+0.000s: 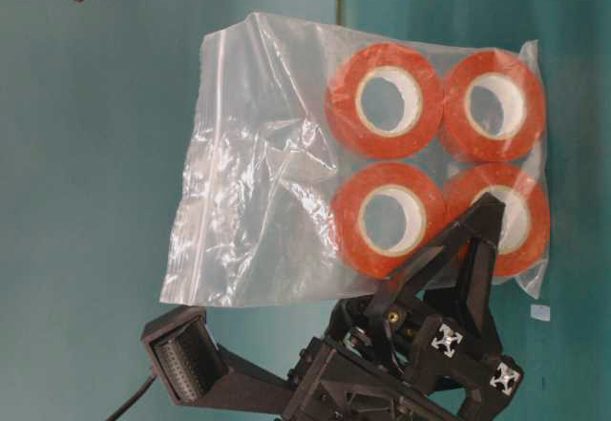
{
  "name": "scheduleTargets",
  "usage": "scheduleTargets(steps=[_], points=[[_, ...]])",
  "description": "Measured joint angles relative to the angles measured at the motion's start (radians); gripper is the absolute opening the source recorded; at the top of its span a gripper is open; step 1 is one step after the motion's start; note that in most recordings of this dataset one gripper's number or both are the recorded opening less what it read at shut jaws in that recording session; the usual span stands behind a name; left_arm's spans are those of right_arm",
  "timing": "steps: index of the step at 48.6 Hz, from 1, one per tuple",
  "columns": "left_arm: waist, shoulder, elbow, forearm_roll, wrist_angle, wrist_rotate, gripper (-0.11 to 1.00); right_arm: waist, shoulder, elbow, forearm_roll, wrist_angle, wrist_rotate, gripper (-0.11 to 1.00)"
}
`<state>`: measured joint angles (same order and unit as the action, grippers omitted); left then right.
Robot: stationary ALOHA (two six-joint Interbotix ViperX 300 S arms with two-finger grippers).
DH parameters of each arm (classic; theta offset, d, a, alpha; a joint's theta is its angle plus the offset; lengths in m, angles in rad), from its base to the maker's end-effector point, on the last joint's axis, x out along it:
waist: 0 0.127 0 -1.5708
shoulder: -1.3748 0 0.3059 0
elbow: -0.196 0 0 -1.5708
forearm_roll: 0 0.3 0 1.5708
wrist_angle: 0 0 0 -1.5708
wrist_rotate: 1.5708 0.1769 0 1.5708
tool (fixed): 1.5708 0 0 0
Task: Hand over the clear zip bag and make it stand upright.
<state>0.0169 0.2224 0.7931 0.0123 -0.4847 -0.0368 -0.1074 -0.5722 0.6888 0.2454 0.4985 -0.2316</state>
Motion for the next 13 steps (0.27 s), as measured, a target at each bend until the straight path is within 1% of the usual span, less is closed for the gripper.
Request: scheduleTargets(steps=[13], points=[[-0.002,0.002,0.000,0.000,0.000,-0.003,0.23,0.000,0.000,0.005,0.000,0.000,0.000,0.86]])
